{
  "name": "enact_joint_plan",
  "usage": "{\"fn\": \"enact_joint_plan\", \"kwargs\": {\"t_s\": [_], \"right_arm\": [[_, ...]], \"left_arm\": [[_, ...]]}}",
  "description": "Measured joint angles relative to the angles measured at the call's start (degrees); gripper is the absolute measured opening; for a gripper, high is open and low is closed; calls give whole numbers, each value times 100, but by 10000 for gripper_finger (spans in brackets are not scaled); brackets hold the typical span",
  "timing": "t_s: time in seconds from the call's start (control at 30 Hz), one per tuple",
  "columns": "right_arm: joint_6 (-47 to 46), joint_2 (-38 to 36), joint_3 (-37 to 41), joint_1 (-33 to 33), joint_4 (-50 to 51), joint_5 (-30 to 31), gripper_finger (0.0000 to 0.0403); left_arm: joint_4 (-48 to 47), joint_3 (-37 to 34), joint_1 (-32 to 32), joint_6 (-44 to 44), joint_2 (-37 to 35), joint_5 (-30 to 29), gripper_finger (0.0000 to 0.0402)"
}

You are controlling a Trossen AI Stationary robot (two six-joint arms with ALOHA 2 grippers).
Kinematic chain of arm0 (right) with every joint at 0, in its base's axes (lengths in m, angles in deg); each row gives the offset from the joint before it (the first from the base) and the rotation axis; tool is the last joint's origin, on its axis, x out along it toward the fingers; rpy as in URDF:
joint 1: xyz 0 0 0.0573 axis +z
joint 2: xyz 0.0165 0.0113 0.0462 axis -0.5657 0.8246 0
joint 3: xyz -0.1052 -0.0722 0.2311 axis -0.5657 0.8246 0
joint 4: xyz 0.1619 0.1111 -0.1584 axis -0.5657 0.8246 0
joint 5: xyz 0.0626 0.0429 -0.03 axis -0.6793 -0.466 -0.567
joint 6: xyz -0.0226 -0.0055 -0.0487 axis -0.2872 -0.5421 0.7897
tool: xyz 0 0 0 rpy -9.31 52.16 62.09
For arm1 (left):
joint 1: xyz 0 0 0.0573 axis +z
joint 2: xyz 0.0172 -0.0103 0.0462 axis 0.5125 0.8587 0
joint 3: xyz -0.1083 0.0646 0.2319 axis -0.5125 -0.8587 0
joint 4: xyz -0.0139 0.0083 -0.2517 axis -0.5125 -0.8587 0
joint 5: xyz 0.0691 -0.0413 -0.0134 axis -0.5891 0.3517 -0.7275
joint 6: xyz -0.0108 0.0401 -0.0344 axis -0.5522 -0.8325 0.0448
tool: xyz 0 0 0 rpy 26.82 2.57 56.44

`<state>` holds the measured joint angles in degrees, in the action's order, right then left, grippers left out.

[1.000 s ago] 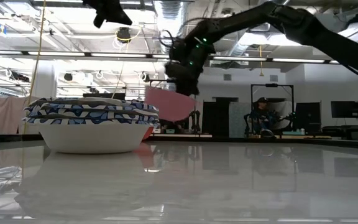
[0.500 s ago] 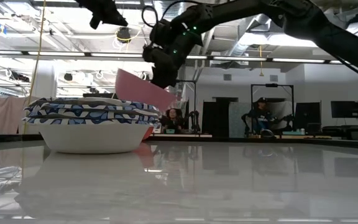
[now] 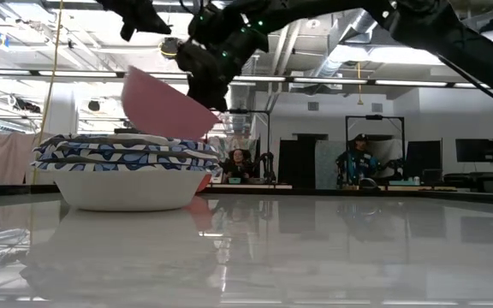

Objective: Nest bowls inside each other by size order
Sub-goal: Stack the pink bowl on top of the white patterned bowl

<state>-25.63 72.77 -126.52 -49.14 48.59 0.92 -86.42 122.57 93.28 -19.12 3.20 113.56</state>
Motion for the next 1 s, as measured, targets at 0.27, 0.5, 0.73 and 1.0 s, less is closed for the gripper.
{"fn": "enact_joint_plan", "kwargs": {"t_s": [0.27, 0.5, 0.73, 1.0], "right_arm": [[-260, 0, 0, 608, -101, 631, 8], [-1131, -1, 0, 882, -68, 704, 8], [-1384, 207, 24, 1117, 59, 1077, 8], [-1818, 225, 26, 1125, 201, 1151, 8]], "left_arm": [[399, 0, 20, -419, -629, -241, 2], [311, 0, 22, -336, -1102, -1284, 2], [-244, 2, 22, -190, -1628, -1584, 2], [-298, 2, 22, 38, -1980, -1601, 2]]}}
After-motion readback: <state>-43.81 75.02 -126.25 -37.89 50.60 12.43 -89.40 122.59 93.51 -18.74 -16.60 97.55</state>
